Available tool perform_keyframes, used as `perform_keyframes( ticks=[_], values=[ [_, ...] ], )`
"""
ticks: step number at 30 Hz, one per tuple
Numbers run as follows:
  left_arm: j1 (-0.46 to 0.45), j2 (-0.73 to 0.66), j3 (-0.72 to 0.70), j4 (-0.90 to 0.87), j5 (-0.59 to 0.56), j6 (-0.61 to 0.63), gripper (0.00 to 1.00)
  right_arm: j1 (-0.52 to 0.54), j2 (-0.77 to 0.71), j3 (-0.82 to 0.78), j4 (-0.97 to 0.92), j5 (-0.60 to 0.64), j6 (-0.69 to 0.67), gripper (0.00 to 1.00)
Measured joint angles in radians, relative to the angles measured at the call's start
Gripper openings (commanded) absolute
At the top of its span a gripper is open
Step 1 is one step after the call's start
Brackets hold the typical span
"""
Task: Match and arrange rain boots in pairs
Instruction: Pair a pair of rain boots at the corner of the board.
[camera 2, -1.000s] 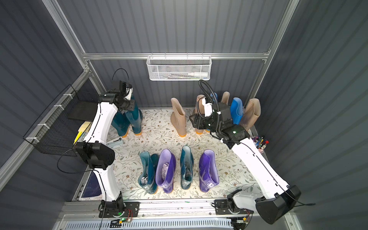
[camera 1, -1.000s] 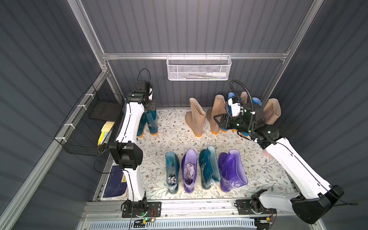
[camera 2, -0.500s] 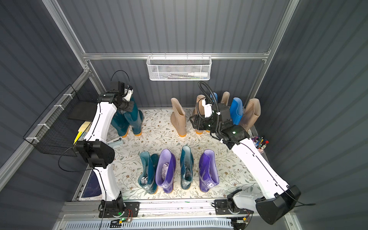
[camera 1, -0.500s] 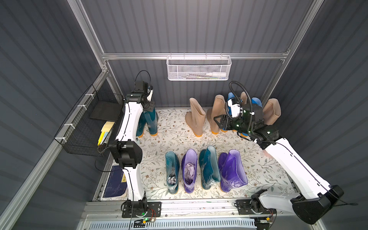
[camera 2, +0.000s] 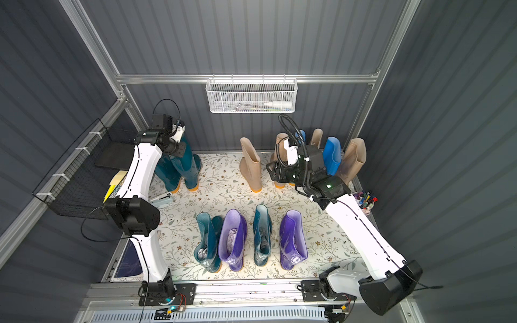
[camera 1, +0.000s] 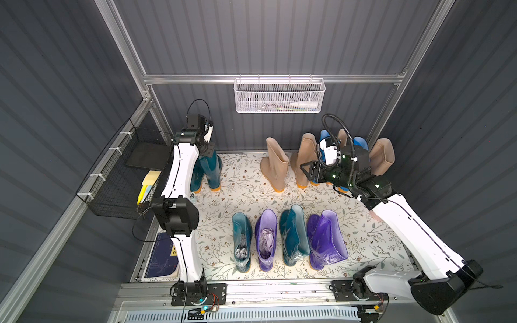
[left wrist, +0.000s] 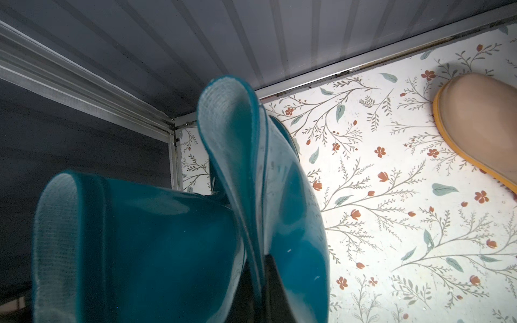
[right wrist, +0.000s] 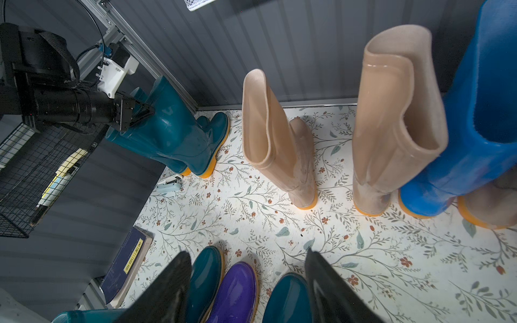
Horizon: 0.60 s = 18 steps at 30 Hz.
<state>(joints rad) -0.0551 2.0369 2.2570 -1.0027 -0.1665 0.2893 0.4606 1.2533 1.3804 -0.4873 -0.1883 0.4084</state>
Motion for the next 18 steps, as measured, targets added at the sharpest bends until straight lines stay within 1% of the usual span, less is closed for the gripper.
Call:
perform_keyframes(
  ticks=[4, 7, 18],
  values=[
    [0.0, -0.01, -0.011, 0.016, 0.0, 0.005, 0.32, 0.0, 0.0, 0.0, 0.0, 0.0, 0.001, 0.68],
    [0.0, -0.027, -0.016, 0.037, 0.003, -0.002, 0.41, 0.0, 0.0, 0.0, 0.0, 0.0, 0.003, 0.68],
    [0.0, -0.084, -0.024, 0.062, 0.014, -0.039, 0.62, 0.0, 0.0, 0.0, 0.0, 0.0, 0.003, 0.69]
  ],
)
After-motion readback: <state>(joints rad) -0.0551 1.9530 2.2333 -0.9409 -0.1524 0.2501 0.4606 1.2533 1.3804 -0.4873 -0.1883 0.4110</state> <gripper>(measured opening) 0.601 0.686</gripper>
